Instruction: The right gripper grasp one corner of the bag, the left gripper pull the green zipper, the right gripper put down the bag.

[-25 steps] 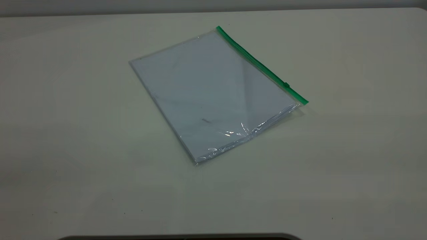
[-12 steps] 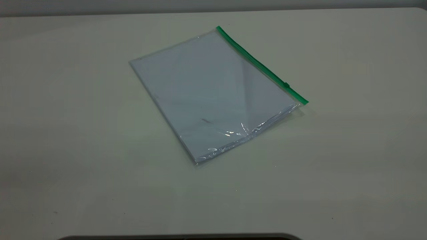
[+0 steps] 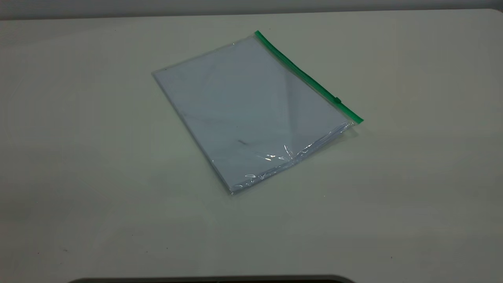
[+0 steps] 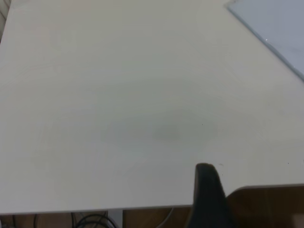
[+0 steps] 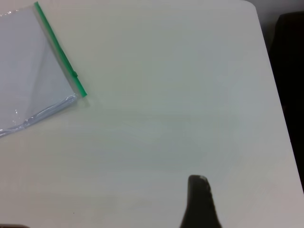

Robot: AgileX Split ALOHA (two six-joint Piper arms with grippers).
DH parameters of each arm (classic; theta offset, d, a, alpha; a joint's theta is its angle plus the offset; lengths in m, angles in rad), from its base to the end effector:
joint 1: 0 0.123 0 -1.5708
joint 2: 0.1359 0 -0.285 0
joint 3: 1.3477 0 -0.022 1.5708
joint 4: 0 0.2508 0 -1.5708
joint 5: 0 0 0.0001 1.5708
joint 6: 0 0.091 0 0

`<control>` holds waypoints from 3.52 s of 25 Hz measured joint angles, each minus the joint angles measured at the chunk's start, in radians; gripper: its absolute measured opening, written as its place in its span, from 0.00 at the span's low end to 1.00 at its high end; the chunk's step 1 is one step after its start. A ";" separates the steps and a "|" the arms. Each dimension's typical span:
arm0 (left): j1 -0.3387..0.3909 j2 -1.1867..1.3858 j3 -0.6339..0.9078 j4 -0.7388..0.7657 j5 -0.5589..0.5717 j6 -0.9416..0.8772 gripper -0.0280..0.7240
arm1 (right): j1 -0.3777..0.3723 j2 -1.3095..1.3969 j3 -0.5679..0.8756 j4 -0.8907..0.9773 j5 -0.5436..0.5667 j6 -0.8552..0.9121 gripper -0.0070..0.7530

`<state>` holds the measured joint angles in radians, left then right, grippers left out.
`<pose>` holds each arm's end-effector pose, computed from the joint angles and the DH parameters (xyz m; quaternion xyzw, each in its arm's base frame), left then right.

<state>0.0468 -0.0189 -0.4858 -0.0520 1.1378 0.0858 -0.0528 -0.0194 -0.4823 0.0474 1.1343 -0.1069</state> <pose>-0.0093 -0.0047 0.2672 0.0191 0.8710 0.0066 0.4908 -0.0088 0.0044 0.2665 -0.0254 0.8708 -0.0156 0.4907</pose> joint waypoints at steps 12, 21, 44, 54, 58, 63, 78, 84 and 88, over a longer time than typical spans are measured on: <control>0.000 0.068 -0.031 0.010 -0.095 -0.052 0.77 | 0.000 0.010 -0.013 0.096 -0.048 0.036 0.77; 0.000 0.529 -0.111 0.012 -0.345 -0.067 0.77 | 0.000 0.369 -0.093 0.223 -0.177 -0.037 0.77; -0.099 1.612 -0.601 -0.037 -0.823 0.099 0.77 | 0.000 1.425 -0.100 0.874 -0.686 -0.770 0.77; -0.232 1.897 -0.768 -0.036 -0.804 0.191 0.77 | 0.000 1.836 -0.112 1.639 -0.626 -1.553 0.77; -0.262 1.948 -0.786 -0.036 -0.799 0.198 0.77 | 0.000 1.983 -0.157 1.725 -0.542 -1.666 0.77; -0.282 1.969 -0.786 -0.037 -0.798 0.199 0.77 | 0.000 2.147 -0.258 1.739 -0.451 -1.687 0.77; -0.285 1.971 -0.787 -0.040 -0.804 0.198 0.77 | 0.000 2.432 -0.468 1.745 -0.335 -1.756 0.77; -0.286 1.972 -0.787 -0.040 -0.811 0.198 0.77 | 0.000 2.488 -0.526 1.746 -0.330 -1.756 0.77; -0.286 1.972 -0.787 -0.040 -0.816 0.198 0.77 | 0.007 2.520 -0.551 1.746 -0.304 -1.756 0.77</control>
<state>-0.2388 1.9530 -1.2726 -0.0924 0.3222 0.2836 -0.0456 2.5007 -1.0333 1.7932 0.8307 -1.8629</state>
